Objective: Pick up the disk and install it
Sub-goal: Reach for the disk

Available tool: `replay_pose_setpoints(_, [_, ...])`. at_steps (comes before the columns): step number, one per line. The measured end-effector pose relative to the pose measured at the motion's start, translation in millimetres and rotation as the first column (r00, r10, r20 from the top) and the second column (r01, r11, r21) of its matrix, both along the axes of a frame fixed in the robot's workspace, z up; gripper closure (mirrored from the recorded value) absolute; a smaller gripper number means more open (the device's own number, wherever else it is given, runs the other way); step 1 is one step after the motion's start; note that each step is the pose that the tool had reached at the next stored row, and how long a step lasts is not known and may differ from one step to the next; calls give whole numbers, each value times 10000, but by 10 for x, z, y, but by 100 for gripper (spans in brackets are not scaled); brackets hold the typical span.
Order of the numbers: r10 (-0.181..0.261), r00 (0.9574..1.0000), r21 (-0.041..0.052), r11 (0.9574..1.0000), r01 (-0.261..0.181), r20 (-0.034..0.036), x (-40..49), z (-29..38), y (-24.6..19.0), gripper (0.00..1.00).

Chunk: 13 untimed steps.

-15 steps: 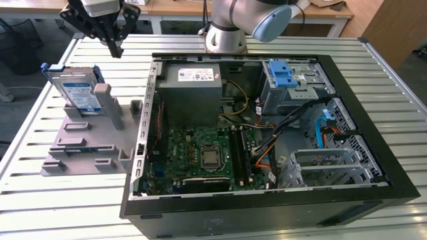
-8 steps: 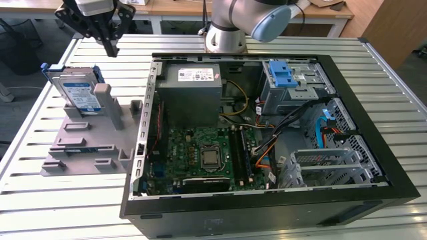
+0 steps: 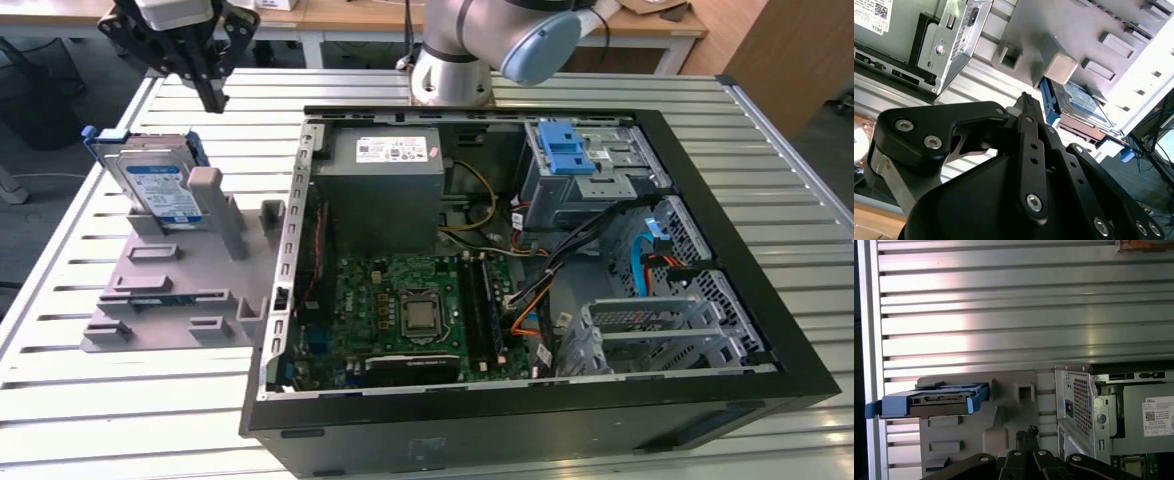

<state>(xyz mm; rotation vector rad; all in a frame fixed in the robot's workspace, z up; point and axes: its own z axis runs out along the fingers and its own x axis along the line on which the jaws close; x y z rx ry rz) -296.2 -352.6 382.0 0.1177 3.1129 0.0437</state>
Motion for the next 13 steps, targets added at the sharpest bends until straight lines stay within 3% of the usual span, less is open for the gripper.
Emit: replay_pose_setpoints(13, [0, 10000, 0, 10000, 0, 0, -136, -16, 50, 89])
